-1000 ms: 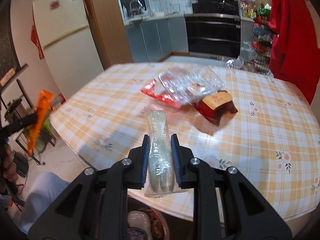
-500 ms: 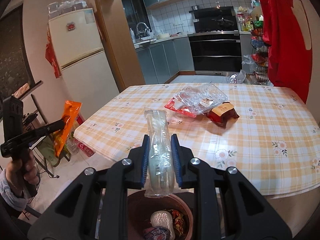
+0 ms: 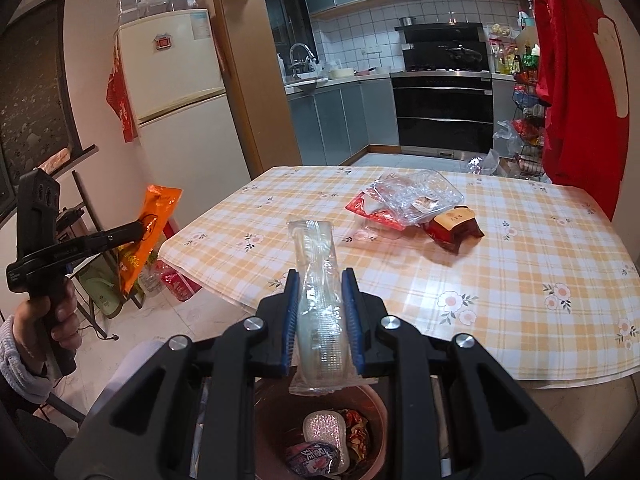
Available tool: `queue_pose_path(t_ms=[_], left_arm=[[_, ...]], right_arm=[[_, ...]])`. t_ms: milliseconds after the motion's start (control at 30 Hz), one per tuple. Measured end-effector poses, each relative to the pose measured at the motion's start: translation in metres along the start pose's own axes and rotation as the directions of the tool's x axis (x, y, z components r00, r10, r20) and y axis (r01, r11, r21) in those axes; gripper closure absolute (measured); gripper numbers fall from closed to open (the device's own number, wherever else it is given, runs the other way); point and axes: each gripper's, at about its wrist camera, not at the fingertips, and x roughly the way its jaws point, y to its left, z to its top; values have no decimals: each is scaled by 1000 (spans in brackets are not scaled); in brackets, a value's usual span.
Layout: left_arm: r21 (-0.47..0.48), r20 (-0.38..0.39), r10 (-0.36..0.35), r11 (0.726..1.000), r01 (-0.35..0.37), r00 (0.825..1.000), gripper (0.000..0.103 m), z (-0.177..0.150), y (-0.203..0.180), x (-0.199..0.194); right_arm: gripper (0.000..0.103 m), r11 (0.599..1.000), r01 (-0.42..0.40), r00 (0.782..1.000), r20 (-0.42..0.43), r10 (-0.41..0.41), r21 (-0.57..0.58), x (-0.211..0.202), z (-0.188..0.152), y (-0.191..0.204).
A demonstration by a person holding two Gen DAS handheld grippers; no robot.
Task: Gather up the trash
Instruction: 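Carry the tube and orange bag over the brown bin and release both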
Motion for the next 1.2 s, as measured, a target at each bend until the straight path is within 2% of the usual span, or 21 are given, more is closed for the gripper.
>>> queue_pose_path(t_ms=[500,633,733,800,867,933,1000,1200], left_arm=[[5,-22,6,1000,-6,1000,81,-3,-2,8],[5,-22,3,1000,-3,1000,81,-3,-2,8],[6,-24,-1,1000,2,1000,81,-4,-2,8],[13,-25,-5,1000,6,1000,81,-4,-4,9],[18,-27,-10,1000,10,1000,81,-4,-5,9],[21,-28,-14,1000,14,1000,81,-4,-7,9],[25,-31,-20,999,20,999,81,-4,-7,9],[47,-55,-41,998,43,998,81,-6,-14,15]], right_arm=[[78,999,-36,998,-43,36,6,14,-1,-2],[73,999,-42,998,-41,42,0,14,-1,1],[64,1000,-24,999,-27,23,-6,12,0,2],[52,1000,-2,1000,-8,2,-5,8,2,0],[32,1000,20,1000,10,-19,-4,4,4,-1],[22,999,37,999,32,-36,-6,-1,7,-2],[9,998,59,997,50,-59,-7,-5,9,-4],[6,995,103,991,84,-103,8,-16,16,-13]])
